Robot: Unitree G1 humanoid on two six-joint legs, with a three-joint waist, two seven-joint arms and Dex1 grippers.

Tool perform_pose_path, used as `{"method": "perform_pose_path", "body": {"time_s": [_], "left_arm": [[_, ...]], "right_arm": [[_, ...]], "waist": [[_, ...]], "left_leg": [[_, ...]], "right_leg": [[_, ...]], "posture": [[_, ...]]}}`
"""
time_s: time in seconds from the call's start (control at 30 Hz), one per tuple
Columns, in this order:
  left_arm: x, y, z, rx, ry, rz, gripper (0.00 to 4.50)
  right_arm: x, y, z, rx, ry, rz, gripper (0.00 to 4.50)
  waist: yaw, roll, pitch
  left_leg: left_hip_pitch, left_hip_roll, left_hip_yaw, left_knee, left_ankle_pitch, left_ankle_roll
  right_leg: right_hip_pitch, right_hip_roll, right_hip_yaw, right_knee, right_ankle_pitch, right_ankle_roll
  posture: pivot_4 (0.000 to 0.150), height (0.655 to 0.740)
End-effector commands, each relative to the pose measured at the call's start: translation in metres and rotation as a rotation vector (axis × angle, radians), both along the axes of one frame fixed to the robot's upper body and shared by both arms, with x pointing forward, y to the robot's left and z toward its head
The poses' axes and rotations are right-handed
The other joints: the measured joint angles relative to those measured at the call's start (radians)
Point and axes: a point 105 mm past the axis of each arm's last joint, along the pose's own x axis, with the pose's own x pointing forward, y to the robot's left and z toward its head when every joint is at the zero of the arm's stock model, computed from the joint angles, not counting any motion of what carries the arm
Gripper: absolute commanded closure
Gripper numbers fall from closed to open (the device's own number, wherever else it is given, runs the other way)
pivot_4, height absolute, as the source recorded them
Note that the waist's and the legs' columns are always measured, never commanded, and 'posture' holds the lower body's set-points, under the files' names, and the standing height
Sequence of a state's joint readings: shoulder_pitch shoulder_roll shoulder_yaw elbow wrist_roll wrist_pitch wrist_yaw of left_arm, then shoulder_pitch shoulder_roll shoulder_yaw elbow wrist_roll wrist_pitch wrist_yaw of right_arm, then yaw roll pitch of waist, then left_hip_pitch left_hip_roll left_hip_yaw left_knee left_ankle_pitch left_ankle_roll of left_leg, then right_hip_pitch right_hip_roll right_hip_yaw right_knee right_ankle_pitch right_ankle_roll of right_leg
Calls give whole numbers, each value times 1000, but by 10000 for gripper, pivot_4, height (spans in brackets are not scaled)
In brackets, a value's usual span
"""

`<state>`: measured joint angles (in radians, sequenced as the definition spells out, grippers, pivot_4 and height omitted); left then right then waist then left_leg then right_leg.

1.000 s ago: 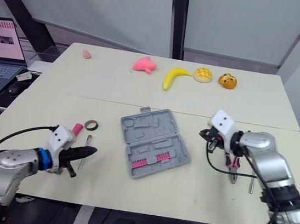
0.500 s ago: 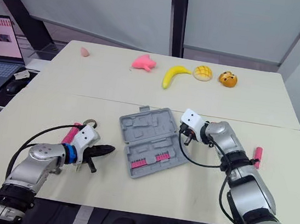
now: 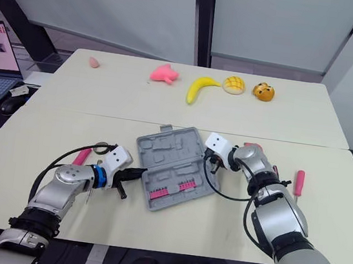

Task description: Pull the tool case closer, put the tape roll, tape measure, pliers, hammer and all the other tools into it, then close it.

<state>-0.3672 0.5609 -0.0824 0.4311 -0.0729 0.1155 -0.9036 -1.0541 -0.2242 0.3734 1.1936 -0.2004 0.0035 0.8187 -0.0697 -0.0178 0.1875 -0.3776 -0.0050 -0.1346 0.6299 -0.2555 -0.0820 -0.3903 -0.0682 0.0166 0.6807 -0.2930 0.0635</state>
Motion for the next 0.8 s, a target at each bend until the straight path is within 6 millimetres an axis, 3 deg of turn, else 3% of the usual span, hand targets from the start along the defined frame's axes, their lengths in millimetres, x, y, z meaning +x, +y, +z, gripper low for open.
{"method": "perform_pose_path", "body": {"time_s": [0.03, 0.4, 0.8], "left_arm": [[3, -6, 7, 11, -31, -45, 45000], [-7, -18, 8, 40, -4, -213, 45000], [-7, -42, 9, 52, -1, -338, 45000]], "right_arm": [[-5, 17, 12, 31, 0, 107, 44648], [-24, 2, 6, 53, 80, 198, 44648], [-67, -37, 7, 133, 138, 4, 44648]], "waist": [[-3, 0, 0], [-11, 0, 0], [-1, 0, 0]], "left_leg": [[0, 0, 0, 0, 0, 0], [1, 0, 0, 0, 0, 0], [-1, 0, -1, 2, 0, 0]], "right_leg": [[0, 0, 0, 0, 0, 0], [1, 0, 0, 1, 0, 0], [1, 0, 0, 1, 0, 0]], "posture": [[1500, 7369], [1500, 7369], [1500, 7369]]}}
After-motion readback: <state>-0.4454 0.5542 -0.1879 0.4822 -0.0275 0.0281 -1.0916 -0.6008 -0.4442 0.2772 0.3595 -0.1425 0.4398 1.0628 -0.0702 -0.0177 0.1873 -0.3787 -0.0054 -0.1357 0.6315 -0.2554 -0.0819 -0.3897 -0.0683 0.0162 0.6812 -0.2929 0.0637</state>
